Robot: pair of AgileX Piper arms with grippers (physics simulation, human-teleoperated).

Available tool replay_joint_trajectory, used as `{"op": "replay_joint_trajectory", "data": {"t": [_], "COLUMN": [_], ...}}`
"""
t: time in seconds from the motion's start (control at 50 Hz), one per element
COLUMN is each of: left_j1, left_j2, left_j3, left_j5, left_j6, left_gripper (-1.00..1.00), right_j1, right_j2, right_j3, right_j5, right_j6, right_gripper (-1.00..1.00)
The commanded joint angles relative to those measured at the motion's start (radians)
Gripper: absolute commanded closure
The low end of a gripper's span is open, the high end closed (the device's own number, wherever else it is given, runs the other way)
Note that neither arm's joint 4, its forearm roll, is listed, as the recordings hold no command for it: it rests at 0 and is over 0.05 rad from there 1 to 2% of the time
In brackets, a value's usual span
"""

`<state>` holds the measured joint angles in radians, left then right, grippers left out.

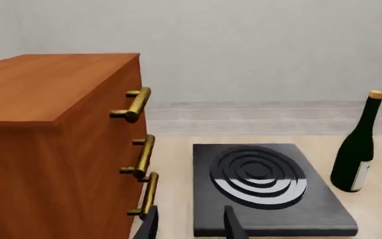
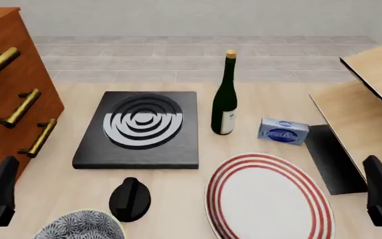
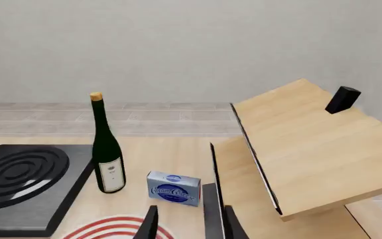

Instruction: Put the bowl on the top of the cabinet.

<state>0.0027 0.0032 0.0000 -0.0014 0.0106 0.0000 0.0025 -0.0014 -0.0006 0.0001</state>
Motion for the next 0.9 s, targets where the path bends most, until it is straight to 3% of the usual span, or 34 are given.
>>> {"op": "replay_joint_trajectory", "data": {"t": [0.02, 0.52, 0.7, 0.9], "left_j1": [-0.004, 0.035, 0.014, -0.007], "left_j2": [0.001, 0.053, 0.093, 0.046], "left_j3": [0.000, -0.019, -0.113, -0.179], "left_j5": [0.004, -0.013, 0.106, 0.270], "left_j6": [0.034, 0.055, 0.062, 0.094], "left_gripper": [-1.00, -1.00, -1.00, -1.00], "right_j1": [0.000, 0.000, 0.000, 0.000], "right_j2": [0.005, 0.005, 0.005, 0.005], "right_j3": [-0.003, -0.003, -0.003, -0.003], "right_j5": [-0.001, -0.001, -0.001, -0.001], "right_j6": [0.000, 0.000, 0.000, 0.000], "right_gripper": [-1.00, -1.00, -1.00, -1.00]}}
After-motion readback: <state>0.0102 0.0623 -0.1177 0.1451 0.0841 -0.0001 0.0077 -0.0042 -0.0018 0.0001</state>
